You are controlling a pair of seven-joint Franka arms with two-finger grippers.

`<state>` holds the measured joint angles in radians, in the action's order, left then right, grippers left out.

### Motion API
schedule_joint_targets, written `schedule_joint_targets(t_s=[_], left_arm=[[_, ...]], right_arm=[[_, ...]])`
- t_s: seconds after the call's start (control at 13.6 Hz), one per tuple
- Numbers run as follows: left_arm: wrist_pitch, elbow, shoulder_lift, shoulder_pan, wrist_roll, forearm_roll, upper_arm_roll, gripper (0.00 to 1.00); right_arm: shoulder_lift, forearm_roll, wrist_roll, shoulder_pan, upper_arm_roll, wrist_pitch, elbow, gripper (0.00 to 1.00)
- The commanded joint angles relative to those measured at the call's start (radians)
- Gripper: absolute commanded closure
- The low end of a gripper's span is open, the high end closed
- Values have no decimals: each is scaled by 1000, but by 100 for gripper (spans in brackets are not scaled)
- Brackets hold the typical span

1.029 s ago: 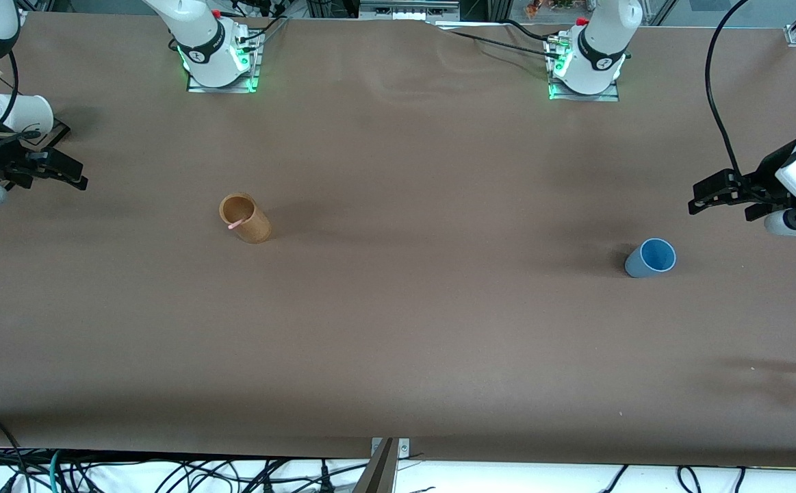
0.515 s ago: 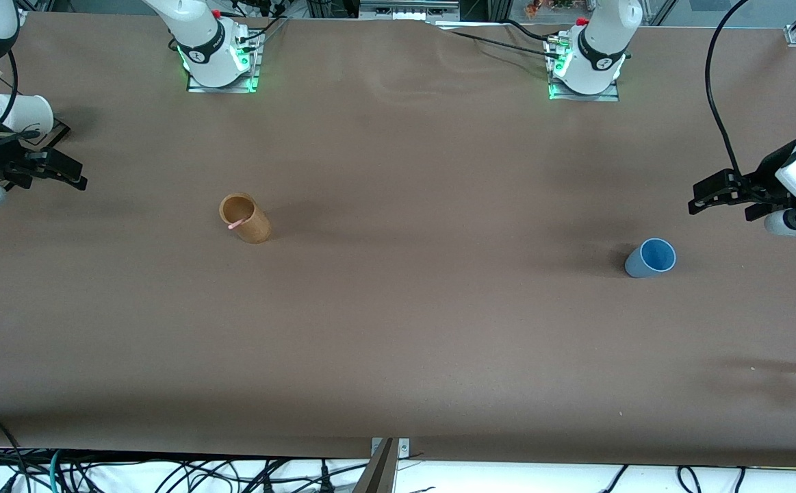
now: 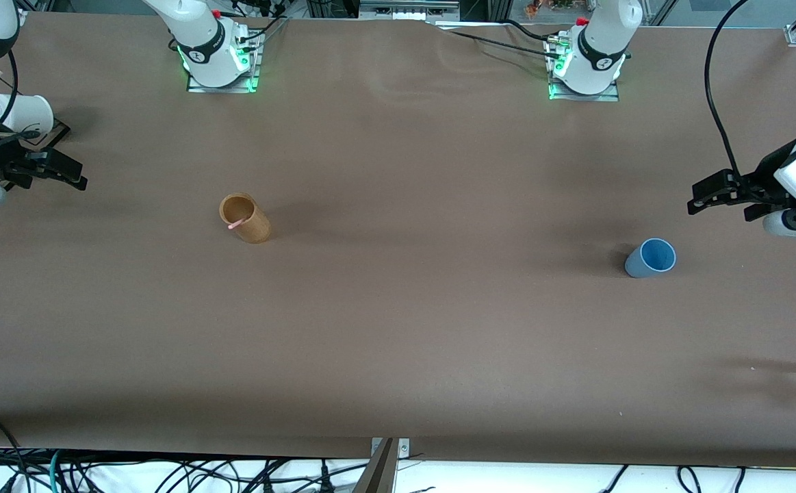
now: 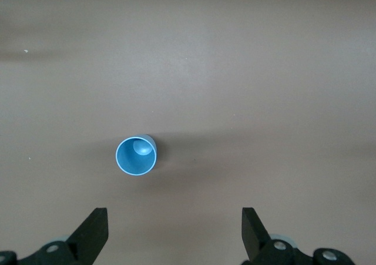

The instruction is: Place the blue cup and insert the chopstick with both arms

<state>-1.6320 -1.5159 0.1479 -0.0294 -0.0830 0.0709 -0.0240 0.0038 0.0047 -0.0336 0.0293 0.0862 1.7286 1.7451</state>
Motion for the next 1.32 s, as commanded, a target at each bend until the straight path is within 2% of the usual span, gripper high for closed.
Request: schedule_joint_targets(t_s=[0.0,0.29,0.66,1.03,1.25], left_arm=[[11,25,19,-9,-20,21,-7,0],[9,26,39,-23,-21,15,-2,0],[0,26,139,-49,-20,12,-2,0],[-104,8,266,-55,-27,3,-1,0],[-173,-35,289,-37,-21,-92,-1,0]], right_arm=[[7,6,3,0,1,-15,-22,0],[9,8,3,-2,3,-20,-22,0],[9,9,3,-2,4,-20,-22,0],[9,9,3,-2,4,-20,-22,0],[9,9,5,-2,4,-20,-22,0]])
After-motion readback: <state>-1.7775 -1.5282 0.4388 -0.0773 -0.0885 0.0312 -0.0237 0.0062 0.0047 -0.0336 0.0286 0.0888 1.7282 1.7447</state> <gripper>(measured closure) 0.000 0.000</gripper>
